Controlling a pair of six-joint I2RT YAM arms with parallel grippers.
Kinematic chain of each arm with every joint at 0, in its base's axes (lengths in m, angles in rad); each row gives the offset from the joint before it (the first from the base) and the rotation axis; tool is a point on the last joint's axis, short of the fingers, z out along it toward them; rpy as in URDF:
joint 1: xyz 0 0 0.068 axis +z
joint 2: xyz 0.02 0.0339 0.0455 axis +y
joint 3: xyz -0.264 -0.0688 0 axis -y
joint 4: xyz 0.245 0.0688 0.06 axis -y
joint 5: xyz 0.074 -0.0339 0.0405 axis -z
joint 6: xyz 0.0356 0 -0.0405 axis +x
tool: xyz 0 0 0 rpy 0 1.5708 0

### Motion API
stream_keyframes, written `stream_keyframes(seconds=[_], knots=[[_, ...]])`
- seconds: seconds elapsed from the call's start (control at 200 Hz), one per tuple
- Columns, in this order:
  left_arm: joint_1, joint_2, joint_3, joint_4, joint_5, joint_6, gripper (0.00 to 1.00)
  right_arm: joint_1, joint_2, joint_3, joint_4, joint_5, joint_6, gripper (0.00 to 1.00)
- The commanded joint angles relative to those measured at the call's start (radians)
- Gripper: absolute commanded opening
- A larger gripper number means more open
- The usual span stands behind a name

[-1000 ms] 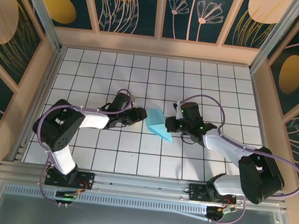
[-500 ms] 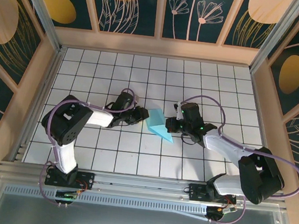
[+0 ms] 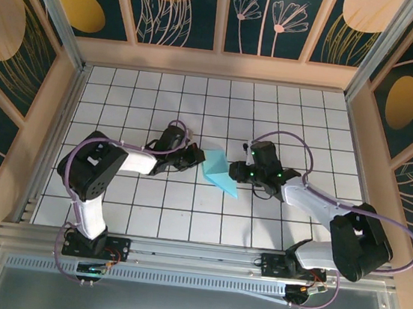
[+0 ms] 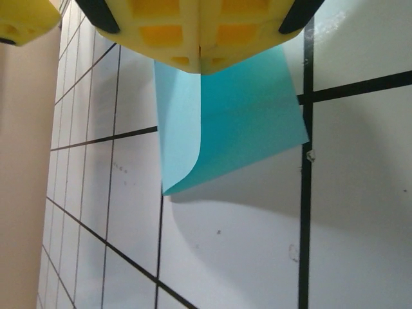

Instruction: Fold a paper plane with a square sheet of paper (fold left side to right side)

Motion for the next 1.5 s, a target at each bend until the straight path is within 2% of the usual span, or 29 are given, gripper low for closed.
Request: stream_keyframes(seconds=[0.0, 0.1, 0.3, 0.43, 0.606, 0.806, 1.011, 1.206, 1.496], knots=[[0.006, -0.053, 0.010, 0.004, 0.010, -0.016, 0.00, 0.004, -0.044, 0.056, -0.092, 0.068, -0.020, 0.35], [0.006, -0.066, 0.018, -0.017, 0.015, -0.016, 0.00, 0.053, -0.060, 0.080, -0.160, 0.143, -0.035, 0.40], [0.006, -0.075, 0.029, -0.045, 0.022, -0.013, 0.00, 0.228, -0.043, 0.090, -0.226, 0.324, -0.021, 0.48], [0.006, -0.075, 0.037, -0.057, 0.025, -0.012, 0.00, 0.322, 0.014, 0.088, -0.234, 0.407, 0.012, 0.53], [0.006, -0.077, 0.050, -0.072, 0.027, -0.006, 0.00, 0.398, 0.119, 0.111, -0.240, 0.504, 0.027, 0.56], [0.007, -0.082, 0.051, -0.078, 0.027, -0.003, 0.00, 0.426, 0.232, 0.162, -0.249, 0.577, 0.037, 0.56], [0.007, -0.085, 0.049, -0.086, 0.026, 0.000, 0.00, 0.434, 0.285, 0.189, -0.247, 0.630, 0.041, 0.54], [0.007, -0.086, 0.048, -0.091, 0.022, 0.004, 0.00, 0.434, 0.299, 0.186, -0.240, 0.653, 0.046, 0.45], [0.006, -0.083, 0.048, -0.098, 0.018, 0.011, 0.00, 0.431, 0.298, 0.179, -0.217, 0.673, 0.054, 0.36]])
